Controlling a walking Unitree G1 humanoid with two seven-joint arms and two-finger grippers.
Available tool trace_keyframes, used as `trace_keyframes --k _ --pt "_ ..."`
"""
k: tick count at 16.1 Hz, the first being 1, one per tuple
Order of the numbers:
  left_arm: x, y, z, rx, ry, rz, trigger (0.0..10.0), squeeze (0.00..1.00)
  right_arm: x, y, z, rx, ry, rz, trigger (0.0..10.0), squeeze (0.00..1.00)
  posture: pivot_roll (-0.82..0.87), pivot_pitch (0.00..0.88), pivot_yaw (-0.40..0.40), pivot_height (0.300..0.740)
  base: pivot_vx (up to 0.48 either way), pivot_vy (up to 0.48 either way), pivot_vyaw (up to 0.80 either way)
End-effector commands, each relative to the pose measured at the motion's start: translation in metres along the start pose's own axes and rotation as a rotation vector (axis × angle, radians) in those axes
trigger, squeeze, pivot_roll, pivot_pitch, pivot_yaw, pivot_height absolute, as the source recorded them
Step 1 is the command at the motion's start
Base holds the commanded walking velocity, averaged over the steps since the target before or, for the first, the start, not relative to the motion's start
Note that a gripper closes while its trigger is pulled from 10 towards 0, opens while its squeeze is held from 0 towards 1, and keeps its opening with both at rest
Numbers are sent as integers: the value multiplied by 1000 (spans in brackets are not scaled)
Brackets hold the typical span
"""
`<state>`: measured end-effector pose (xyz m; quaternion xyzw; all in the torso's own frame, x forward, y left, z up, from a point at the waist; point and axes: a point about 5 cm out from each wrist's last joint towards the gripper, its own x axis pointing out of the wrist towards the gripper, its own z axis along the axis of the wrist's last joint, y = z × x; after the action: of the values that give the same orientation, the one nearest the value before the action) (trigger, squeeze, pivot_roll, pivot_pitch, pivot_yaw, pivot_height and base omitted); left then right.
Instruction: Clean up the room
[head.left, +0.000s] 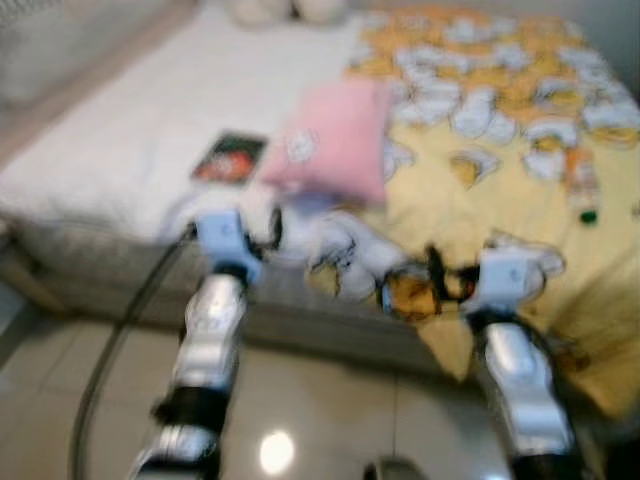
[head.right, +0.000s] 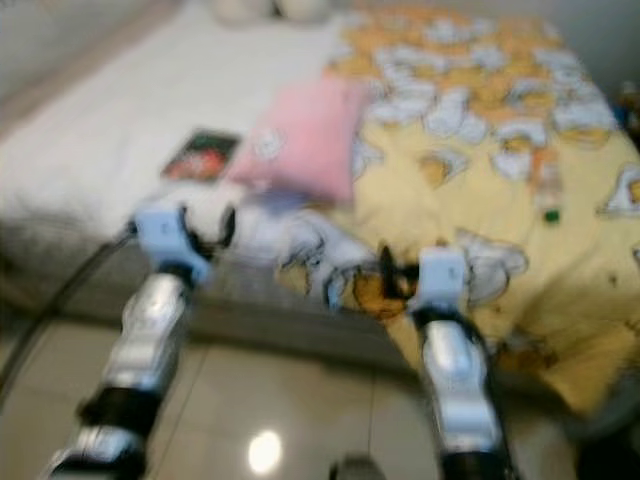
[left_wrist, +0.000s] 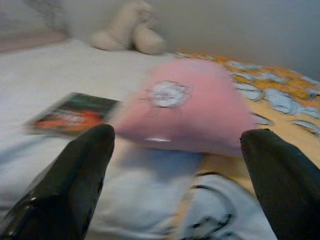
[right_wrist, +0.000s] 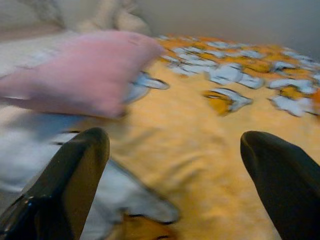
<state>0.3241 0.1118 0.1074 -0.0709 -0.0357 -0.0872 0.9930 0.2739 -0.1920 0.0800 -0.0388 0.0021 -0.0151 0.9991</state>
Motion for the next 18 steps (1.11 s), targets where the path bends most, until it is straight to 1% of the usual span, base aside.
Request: trace_keyframes --k 1,5,8,9,12,15,17,18 --pt "2 11 7 34 -22 12 10000 0 4 5 9 8 -44 -5 10000 0 -148 0 52 740 480 0 0" --pt "4 11 9 35 -21 2 10000 0 5 1 10 6 -43 -14 10000 0 -152 0 50 740 480 0 0" --pt "9 16 14 12 -33 35 10000 0 11 2 19 -9 -76 -2 10000 0 -152 0 46 740 480 0 0" --pt "11 17 17 12 -40 38 10000 0 14 4 25 -14 -99 10 10000 0 -152 0 45 740 480 0 0" --pt "13 18 19 15 -43 36 10000 0 15 6 30 -18 -121 19 10000 0 -155 0 46 740 480 0 0" --pt "22 14 25 18 -36 16 10000 0 21 3 44 -29 -144 -4 10000 0 -164 0 40 740 480 0 0" --pt "30 4 28 -6 -9 -29 10000 0 23 -3 52 -52 -140 -14 10000 0 -188 0 24 740 480 0 0" --pt "32 -5 27 -3 11 -73 10000 0 21 -7 52 -57 -128 -15 10000 0 -200 0 14 740 480 0 0"
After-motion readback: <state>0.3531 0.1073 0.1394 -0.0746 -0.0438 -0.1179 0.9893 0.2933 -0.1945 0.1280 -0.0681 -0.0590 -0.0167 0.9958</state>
